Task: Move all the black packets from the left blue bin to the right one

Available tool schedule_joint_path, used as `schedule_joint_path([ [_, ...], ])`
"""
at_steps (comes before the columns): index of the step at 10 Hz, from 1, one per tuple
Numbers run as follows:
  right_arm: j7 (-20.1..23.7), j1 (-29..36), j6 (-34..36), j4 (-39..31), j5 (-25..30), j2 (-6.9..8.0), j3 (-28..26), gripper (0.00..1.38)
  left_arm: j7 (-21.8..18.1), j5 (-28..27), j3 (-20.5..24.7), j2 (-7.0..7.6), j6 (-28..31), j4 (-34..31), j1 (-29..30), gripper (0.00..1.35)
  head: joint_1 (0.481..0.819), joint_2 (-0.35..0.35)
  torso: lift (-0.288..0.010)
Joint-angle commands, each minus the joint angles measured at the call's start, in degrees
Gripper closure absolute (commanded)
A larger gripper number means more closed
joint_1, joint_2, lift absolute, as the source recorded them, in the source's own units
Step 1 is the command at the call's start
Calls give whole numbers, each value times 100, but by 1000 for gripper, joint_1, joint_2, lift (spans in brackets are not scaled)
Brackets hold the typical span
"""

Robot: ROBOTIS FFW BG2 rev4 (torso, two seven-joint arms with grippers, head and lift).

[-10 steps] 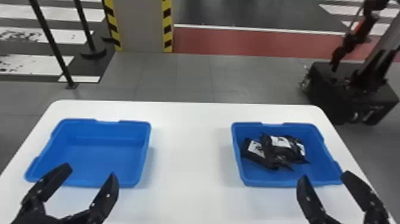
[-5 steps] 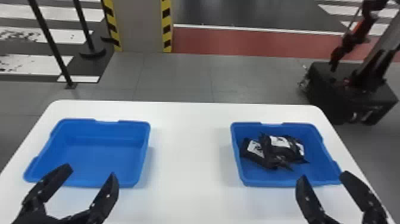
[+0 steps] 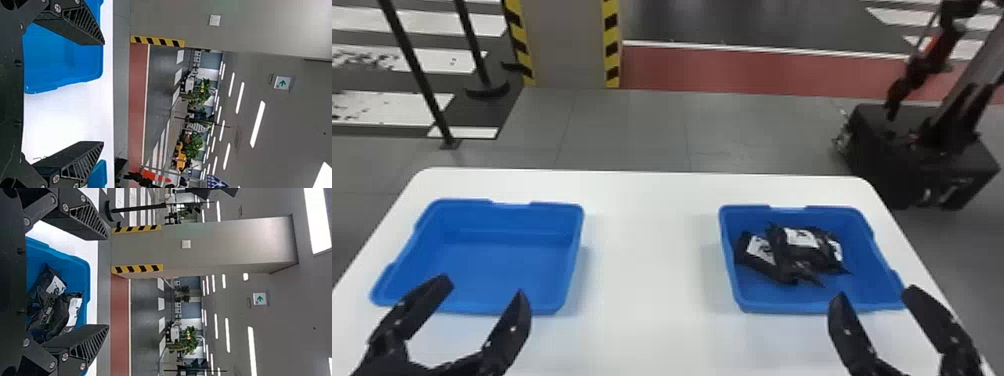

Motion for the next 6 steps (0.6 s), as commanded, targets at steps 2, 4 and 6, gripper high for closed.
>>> schedule_joint_path([
  [2, 0, -1, 0, 6, -9, 5, 3, 242, -1, 0, -2, 8, 14, 12, 0, 125, 695, -68, -110],
  [4, 0, 13, 0, 6, -26, 5, -6, 242, -1, 0, -2, 8, -14, 12, 0, 125, 695, -68, -110],
  [6, 0, 13, 14, 6, -26, 5, 3, 242, -1, 0, -2, 8, -14, 12, 0, 127, 695, -68, -110],
])
